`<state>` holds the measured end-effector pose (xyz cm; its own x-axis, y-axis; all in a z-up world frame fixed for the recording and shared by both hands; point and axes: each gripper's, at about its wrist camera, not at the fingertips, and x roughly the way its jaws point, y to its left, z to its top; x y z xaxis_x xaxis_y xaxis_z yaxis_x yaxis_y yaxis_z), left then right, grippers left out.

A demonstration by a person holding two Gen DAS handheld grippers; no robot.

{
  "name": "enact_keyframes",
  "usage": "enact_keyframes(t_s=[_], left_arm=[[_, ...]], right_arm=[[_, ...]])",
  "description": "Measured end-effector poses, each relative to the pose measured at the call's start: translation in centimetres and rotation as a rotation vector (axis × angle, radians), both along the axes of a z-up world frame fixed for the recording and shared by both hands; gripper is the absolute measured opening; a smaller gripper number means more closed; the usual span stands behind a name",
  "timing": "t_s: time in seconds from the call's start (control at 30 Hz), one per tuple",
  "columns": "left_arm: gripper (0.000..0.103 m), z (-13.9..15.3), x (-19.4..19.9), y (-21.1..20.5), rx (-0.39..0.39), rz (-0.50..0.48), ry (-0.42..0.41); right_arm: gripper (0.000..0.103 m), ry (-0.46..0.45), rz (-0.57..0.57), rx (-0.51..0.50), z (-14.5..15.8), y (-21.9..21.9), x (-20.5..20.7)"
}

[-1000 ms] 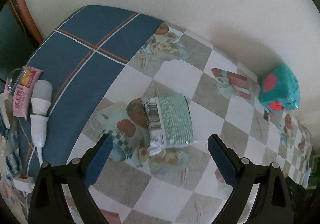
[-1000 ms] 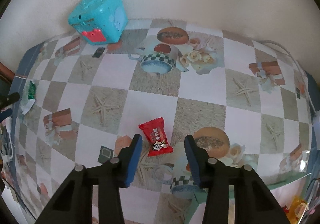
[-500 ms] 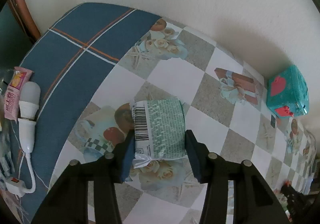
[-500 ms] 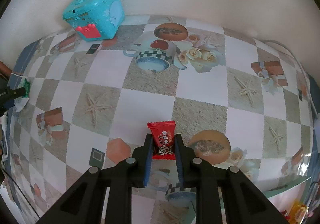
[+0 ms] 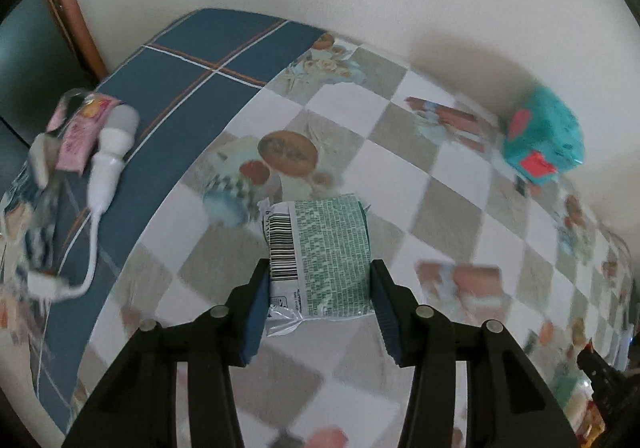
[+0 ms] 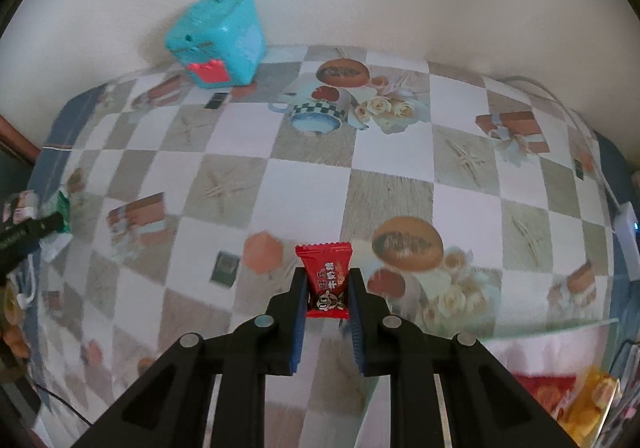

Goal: Organize snacks
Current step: 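Lift the green pack and red candy and carry them over the tray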

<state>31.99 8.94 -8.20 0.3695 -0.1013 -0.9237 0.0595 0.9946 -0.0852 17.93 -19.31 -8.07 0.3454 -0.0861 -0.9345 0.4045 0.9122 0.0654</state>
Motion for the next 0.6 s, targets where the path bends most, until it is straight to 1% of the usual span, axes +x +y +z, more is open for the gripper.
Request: enact_keyframes(t_s=[0.17, 0.27, 0.33, 0.43, 0.6], left_arm=[[0.050, 3.2, -4.9, -1.2, -0.069, -0.013, -0.050], [0.050, 4.8, -8.2, -2.4, -0.096, -0.050, -0.066], [0.050, 5.8, -10.5, -3.1, -0.099, -0.079, -0.072], [0.050, 6.9, -13.8, -4.1, -0.108, -0.113, -0.089], [0.050, 8.0, -18.6, -5.7, -0.144, -0.158, -0.097]], right_arm=[[0.020, -0.045, -0.019, -0.011, 3.1, 0.9, -3.3], [0.020, -0.081, -0.063, 0.018, 4.7, 1.1, -5.8], [0.020, -0.101, -0.085, 0.029, 5.6, 1.3, -7.7], [0.020, -0.131, -0.112, 0.022, 7.1, 1.8, -10.8], [0.020, -0.170, -0.143, 0.012, 8.3, 2.9, -15.0]])
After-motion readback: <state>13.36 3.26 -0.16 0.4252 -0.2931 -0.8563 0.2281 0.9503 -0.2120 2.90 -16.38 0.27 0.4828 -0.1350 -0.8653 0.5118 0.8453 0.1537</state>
